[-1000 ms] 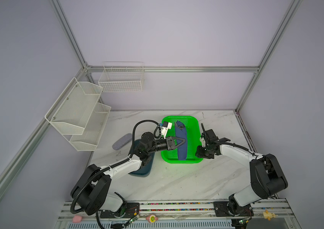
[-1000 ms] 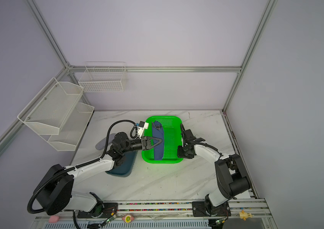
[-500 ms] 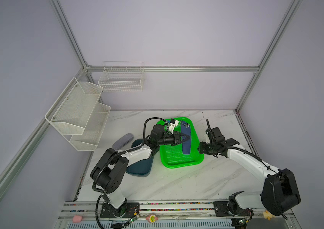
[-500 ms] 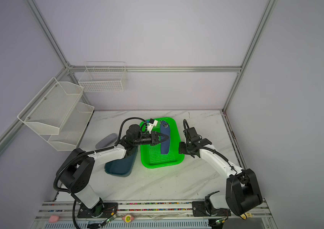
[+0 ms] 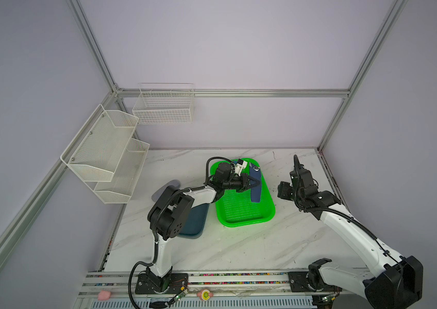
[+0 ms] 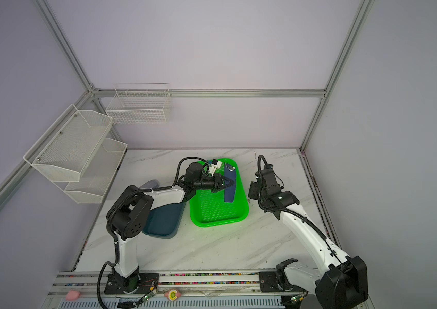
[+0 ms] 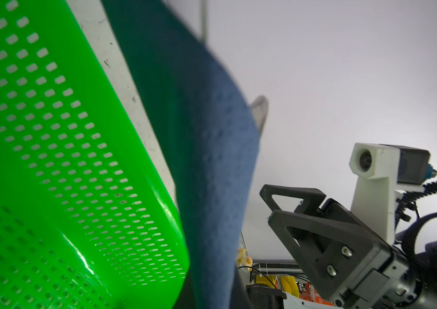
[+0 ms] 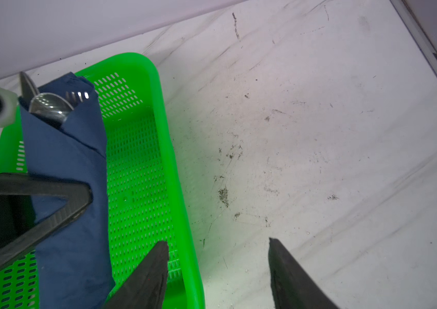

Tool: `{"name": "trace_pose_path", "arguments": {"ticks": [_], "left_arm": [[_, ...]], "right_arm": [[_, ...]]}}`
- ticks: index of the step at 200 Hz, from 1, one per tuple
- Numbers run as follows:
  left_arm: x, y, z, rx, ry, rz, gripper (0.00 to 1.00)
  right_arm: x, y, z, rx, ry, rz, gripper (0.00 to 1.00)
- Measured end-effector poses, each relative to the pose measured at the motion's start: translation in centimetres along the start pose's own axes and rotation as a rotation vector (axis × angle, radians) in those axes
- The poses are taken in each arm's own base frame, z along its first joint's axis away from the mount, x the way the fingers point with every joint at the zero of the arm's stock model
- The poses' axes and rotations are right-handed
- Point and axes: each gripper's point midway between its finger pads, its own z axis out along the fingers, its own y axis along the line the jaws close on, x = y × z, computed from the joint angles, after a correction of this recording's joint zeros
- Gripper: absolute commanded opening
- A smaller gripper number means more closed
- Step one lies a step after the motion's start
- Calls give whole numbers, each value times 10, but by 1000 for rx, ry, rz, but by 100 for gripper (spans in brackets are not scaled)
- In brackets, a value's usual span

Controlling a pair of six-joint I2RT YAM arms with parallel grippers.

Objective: Place the utensils on the paper napkin and roll it up
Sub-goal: 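Lower the napkin roll into the basket with the left gripper while the right holds it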

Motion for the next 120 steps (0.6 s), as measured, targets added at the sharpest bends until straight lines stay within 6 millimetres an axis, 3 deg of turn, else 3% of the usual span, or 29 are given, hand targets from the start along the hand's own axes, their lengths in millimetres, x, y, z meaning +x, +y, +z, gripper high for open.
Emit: {"name": "trace_pose_path", "arguments": {"ticks": [39,81,120], "left_arm": [[0,35,10,-54,-20,-100,0],[-8,46,9,-102,-76,-137,0],[-6,64,9,-159,-88,-178,3]], "right_arm": [[21,10,23,-59,74,25,63],[45,32,52,-159,183,41,63],[63,44,67,-228,253,48,59]]}}
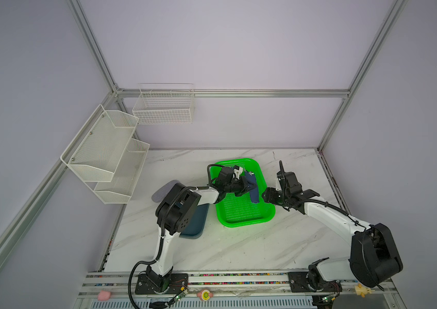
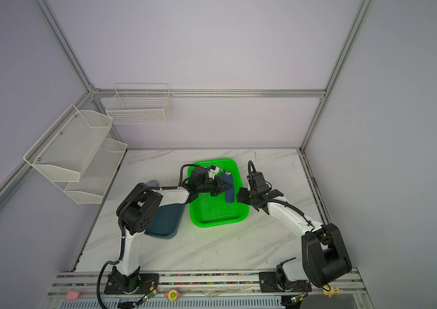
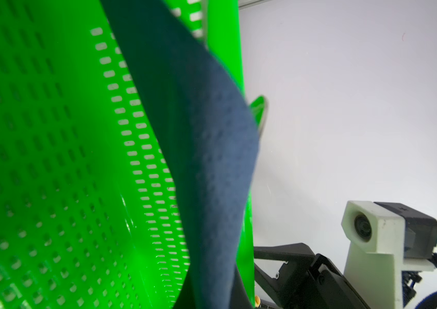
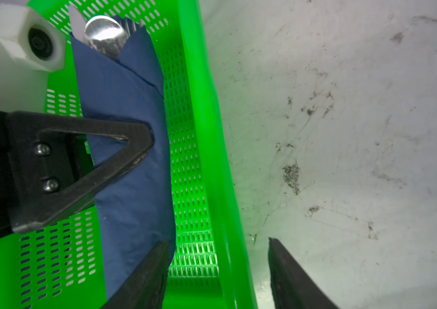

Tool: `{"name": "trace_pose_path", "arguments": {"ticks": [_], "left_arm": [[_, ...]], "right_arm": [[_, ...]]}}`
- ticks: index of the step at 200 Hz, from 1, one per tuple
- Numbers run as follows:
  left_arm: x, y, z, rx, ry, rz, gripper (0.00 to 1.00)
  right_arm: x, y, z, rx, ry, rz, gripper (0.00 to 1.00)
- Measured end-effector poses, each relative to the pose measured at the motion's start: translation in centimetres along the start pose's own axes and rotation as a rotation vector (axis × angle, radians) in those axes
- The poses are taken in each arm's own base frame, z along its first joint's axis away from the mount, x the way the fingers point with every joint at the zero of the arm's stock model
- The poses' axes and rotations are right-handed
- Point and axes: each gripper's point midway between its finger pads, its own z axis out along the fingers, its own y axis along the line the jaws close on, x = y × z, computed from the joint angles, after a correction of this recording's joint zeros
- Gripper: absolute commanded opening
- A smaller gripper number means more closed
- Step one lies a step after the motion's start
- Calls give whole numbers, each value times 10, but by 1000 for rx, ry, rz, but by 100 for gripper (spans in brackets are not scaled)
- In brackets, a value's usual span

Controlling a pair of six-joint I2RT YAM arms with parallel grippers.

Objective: Place the utensils on the paper napkin and roll it up
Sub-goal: 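Lower the napkin roll into the basket with the left gripper while the right holds it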

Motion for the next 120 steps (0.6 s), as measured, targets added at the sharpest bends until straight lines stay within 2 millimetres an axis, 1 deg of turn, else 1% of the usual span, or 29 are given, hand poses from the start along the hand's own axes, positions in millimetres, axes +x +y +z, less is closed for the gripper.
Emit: {"name": "trace_pose_path", "arguments": {"ticks": [17,36,67,80,114,120], "left_arm": [[1,11,3,-18,3,-16,3],[5,29,9,-46,13,-40,3],[11,53,14,-91,31,-78,4],[12,58,15,-98,35,-84,4],[11,56,15,-93,34,-82,5],[11,56,16,-93,34,-84,5]], "right_arm": [[7,2,5,-28,25,0,57],[15,6,10,-64,54,-2,53],[28,12,14,-127,92,7,52],[32,13,15,-144,103,13,52],[39,13,16,-160,123,24,52],[39,14,16,-164,125,24,50]]}}
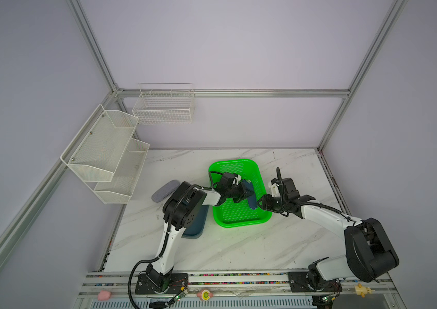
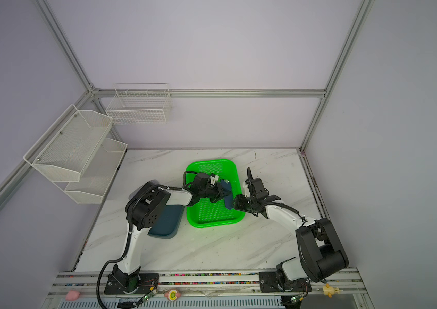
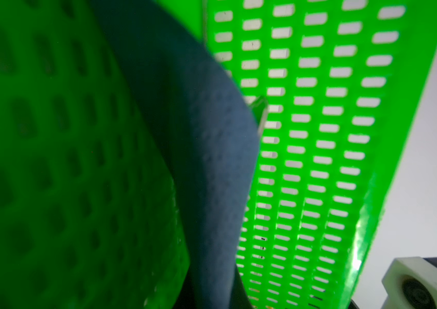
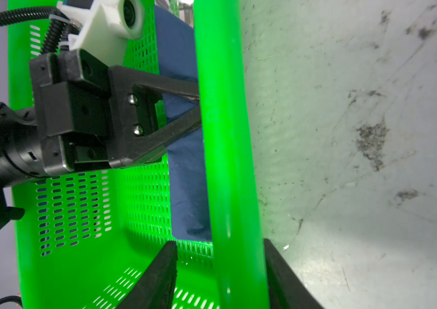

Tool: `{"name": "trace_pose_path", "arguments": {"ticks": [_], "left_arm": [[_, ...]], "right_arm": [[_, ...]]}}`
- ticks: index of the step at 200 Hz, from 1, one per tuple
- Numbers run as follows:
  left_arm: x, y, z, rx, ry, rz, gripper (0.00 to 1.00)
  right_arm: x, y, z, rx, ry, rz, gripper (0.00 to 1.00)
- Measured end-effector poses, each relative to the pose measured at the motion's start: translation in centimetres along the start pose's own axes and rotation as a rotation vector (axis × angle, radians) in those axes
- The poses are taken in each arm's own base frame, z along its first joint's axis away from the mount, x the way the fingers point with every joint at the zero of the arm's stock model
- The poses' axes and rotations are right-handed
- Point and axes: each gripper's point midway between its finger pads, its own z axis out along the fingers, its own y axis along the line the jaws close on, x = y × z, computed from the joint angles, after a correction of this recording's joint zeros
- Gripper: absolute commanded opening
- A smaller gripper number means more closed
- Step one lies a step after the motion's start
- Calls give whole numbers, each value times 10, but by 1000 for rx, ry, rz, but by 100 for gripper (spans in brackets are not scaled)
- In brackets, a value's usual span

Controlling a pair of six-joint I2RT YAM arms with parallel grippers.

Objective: Place the utensils on the paper napkin and roll it up
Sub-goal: 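Lower the napkin roll into the basket with the left gripper while the right holds it, then set the napkin roll down in the basket and open the left gripper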

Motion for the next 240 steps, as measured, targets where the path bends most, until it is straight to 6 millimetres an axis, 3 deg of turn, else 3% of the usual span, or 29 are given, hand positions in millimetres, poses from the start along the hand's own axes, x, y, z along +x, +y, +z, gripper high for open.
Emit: {"name": "trace_pose_path", "arguments": {"ticks": [101,240], "left_arm": [[1,8,7,-32,16,-28,17],[-3,-1,5,-116,-1,49,45]], "right_arm": [[5,6,0,-40,17,-2,44],[-7,3,-21,14,-62,-14,45]]}}
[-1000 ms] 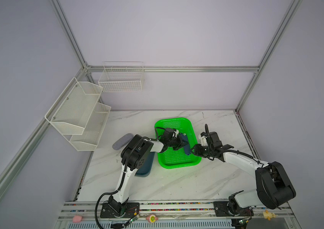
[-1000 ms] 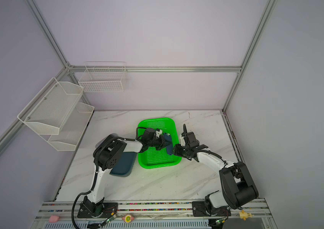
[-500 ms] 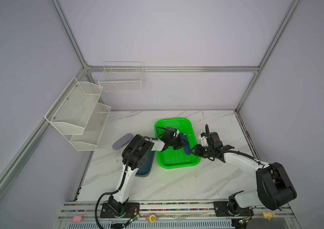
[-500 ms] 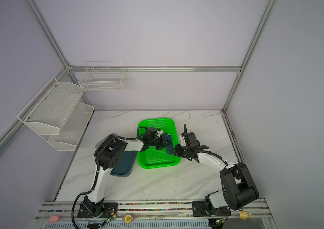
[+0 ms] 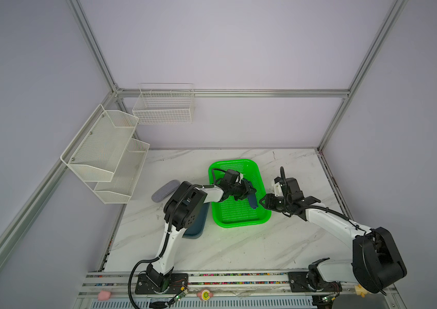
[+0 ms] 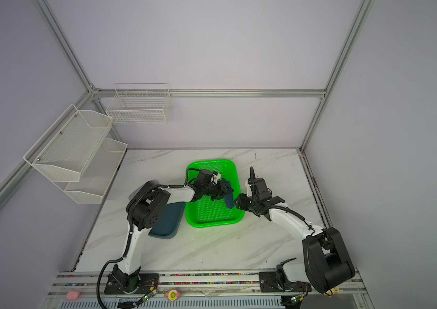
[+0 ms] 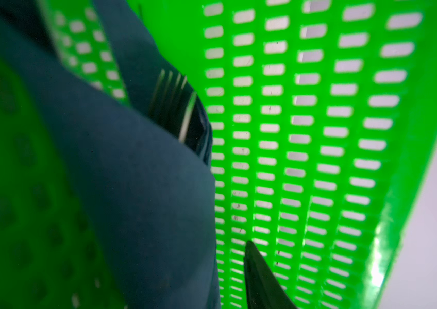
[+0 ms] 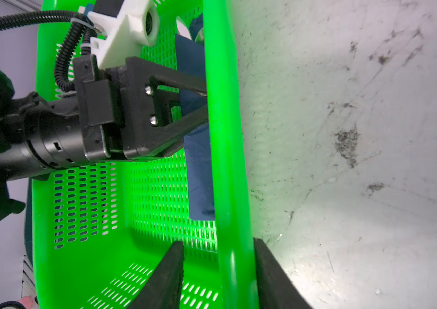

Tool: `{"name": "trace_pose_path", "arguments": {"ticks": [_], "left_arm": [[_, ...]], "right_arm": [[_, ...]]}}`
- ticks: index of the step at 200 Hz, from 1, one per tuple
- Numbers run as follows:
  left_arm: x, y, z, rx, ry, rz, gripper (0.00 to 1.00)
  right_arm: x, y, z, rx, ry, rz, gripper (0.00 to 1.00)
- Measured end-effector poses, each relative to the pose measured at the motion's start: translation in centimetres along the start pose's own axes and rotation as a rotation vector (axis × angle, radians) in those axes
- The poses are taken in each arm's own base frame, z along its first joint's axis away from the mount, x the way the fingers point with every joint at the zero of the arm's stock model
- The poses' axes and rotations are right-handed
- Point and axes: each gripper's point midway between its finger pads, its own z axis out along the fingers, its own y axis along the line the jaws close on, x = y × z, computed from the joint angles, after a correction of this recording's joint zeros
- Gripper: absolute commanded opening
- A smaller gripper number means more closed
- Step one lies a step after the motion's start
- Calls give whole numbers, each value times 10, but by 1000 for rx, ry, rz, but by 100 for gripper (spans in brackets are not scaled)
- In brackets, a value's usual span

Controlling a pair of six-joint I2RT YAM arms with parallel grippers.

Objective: Place the utensils on the paper napkin and roll it up
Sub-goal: 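Set the napkin roll down in the basket and open the left gripper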

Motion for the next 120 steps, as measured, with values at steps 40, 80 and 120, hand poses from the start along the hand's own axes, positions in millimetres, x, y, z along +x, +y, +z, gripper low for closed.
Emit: {"name": "trace_pose_path", "arguments": {"ticks": [40,80,120], "left_arm": [[-1,-3,-4,-45,-12,28,57],[-4,-5,-6,-88,-12,55,65],[-9,-3,-13,-144,-36,70,76]], "right_arm": [[-2,-1,-3,13,-14,0,45],[-3,-2,-6,21,-19,0,45],[-5,-1,-10,22,-34,-3,46]]}}
